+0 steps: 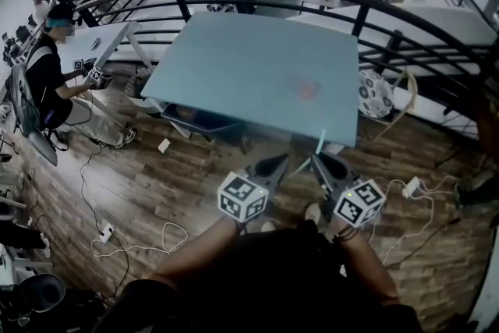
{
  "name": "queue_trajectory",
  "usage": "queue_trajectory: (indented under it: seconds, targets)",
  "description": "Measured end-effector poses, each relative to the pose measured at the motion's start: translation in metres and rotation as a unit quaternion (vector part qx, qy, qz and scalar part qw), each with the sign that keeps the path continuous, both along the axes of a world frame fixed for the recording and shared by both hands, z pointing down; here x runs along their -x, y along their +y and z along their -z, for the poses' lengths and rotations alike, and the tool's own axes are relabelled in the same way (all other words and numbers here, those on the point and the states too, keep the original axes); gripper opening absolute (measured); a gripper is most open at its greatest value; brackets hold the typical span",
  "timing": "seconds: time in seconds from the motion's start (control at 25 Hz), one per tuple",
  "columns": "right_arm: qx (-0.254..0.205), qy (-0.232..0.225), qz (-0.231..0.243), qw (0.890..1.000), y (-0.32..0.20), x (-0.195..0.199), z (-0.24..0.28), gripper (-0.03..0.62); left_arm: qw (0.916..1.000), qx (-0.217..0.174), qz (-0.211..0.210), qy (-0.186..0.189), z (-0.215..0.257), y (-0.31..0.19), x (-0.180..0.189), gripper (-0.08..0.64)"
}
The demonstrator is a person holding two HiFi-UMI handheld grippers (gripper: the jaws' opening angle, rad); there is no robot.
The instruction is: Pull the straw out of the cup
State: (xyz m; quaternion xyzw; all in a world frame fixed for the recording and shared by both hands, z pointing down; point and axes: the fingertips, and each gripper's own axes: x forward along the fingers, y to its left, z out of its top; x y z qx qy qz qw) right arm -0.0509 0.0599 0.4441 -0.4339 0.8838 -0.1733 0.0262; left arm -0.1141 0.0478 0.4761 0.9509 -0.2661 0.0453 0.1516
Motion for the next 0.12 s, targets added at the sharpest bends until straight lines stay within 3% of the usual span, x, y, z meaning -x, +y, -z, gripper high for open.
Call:
queue_trajectory:
  seconds: [0.12]
  targets:
    - [-0.001, 0.002, 0.000, 1.000, 0.0000, -0.0007, 0.0005, 0.038, 1.0000, -0.001, 0.000, 0.001, 0.0000, -0.0001, -0.0007, 0.012]
